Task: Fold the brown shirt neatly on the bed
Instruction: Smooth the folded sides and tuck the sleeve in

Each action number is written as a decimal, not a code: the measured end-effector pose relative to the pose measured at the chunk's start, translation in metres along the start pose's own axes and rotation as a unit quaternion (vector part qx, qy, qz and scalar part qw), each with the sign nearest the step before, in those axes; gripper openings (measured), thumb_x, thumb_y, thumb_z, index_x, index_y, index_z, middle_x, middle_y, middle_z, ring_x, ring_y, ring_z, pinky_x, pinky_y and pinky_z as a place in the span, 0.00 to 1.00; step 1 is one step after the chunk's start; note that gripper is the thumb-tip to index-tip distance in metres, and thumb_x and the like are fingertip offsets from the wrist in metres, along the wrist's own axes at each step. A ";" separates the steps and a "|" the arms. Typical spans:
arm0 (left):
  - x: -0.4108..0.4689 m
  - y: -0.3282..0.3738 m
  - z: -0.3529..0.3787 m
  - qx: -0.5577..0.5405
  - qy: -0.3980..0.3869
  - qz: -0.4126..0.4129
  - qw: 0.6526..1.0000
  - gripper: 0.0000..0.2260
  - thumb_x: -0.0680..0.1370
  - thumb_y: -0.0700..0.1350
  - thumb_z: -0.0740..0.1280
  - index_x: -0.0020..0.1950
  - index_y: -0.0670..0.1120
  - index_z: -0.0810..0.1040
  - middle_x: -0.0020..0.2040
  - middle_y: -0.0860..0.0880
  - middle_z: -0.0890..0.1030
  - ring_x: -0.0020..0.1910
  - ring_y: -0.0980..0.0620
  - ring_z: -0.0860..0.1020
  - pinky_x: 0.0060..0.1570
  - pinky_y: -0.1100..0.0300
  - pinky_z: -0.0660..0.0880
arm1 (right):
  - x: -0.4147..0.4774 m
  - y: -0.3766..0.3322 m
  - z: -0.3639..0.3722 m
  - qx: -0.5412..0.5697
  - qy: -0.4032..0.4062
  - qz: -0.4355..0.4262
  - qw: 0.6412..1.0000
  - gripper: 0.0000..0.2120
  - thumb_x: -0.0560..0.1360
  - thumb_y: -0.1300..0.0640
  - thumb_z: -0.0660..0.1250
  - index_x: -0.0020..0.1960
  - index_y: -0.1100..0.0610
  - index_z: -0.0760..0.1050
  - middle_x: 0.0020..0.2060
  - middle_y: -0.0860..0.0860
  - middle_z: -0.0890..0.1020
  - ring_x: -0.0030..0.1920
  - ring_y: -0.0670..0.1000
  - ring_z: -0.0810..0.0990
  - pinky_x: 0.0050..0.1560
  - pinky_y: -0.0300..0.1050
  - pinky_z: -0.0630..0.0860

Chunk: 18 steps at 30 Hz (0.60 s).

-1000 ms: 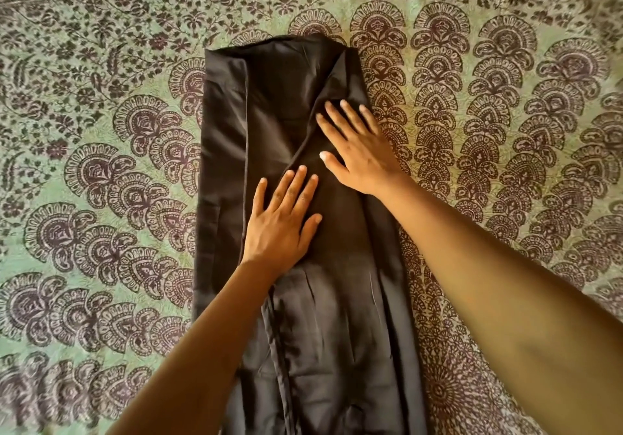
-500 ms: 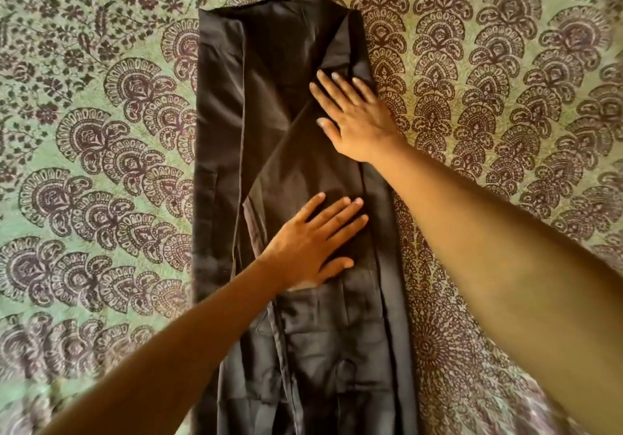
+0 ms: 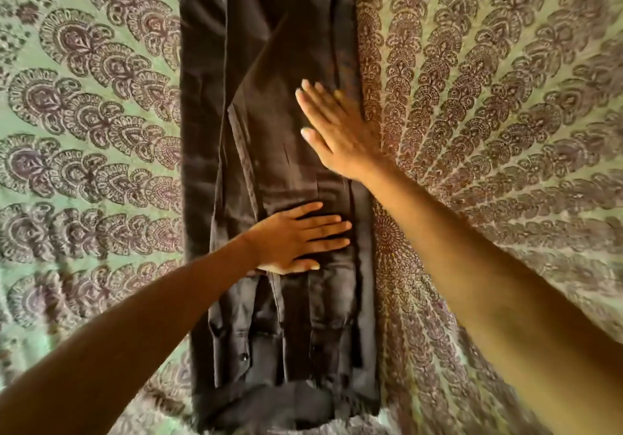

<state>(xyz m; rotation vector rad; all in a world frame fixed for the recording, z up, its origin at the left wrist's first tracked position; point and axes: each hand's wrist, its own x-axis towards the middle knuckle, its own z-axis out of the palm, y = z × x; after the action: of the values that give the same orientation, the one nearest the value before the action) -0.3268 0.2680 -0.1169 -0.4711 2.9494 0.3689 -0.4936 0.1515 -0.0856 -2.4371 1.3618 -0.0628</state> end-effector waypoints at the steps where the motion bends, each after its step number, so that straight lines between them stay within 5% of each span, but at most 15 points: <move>1: 0.001 0.001 -0.003 0.008 -0.004 -0.003 1.000 0.27 0.79 0.59 0.50 0.76 0.50 0.54 0.76 0.49 0.53 0.74 0.51 0.54 0.72 0.45 0.50 | -0.023 -0.001 0.009 -0.013 -0.019 -0.017 1.000 0.27 0.79 0.47 0.48 0.75 0.58 0.55 0.74 0.56 0.58 0.74 0.54 0.56 0.72 0.48 0.48; 6: -0.006 0.048 0.003 0.007 -0.003 -0.092 0.996 0.27 0.78 0.56 0.51 0.75 0.47 0.55 0.75 0.47 0.58 0.73 0.48 0.60 0.71 0.45 0.52 | -0.052 0.002 0.028 -0.083 -0.065 0.005 0.994 0.28 0.78 0.45 0.44 0.75 0.54 0.53 0.75 0.53 0.56 0.75 0.53 0.54 0.73 0.49 0.47; 11: -0.045 0.170 0.033 -0.042 -0.042 -0.068 0.996 0.27 0.79 0.57 0.46 0.75 0.44 0.57 0.75 0.48 0.60 0.72 0.50 0.63 0.72 0.48 0.47 | -0.051 -0.001 0.033 -0.103 -0.061 0.014 0.993 0.30 0.76 0.44 0.38 0.76 0.52 0.47 0.76 0.52 0.51 0.76 0.51 0.49 0.73 0.49 0.44; 15: -0.048 0.178 0.021 -0.073 -0.017 -0.058 0.996 0.26 0.81 0.56 0.42 0.75 0.46 0.56 0.75 0.48 0.59 0.74 0.51 0.60 0.73 0.50 0.46 | -0.052 -0.006 0.030 -0.104 -0.059 0.033 0.992 0.27 0.79 0.46 0.45 0.76 0.53 0.48 0.76 0.52 0.51 0.76 0.52 0.50 0.73 0.50 0.43; 18: -0.046 0.151 0.005 -0.055 0.054 -0.170 0.982 0.26 0.80 0.56 0.50 0.75 0.47 0.56 0.75 0.48 0.58 0.73 0.49 0.59 0.72 0.47 0.50 | -0.062 -0.022 0.032 -0.074 -0.036 0.083 0.993 0.26 0.80 0.48 0.48 0.76 0.53 0.50 0.76 0.54 0.52 0.75 0.53 0.50 0.73 0.52 0.42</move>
<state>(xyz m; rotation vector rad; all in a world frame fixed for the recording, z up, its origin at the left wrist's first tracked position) -0.3317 0.4213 -0.0810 -1.0203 2.8810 0.4762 -0.5019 0.2226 -0.1009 -2.4058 1.5813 0.1724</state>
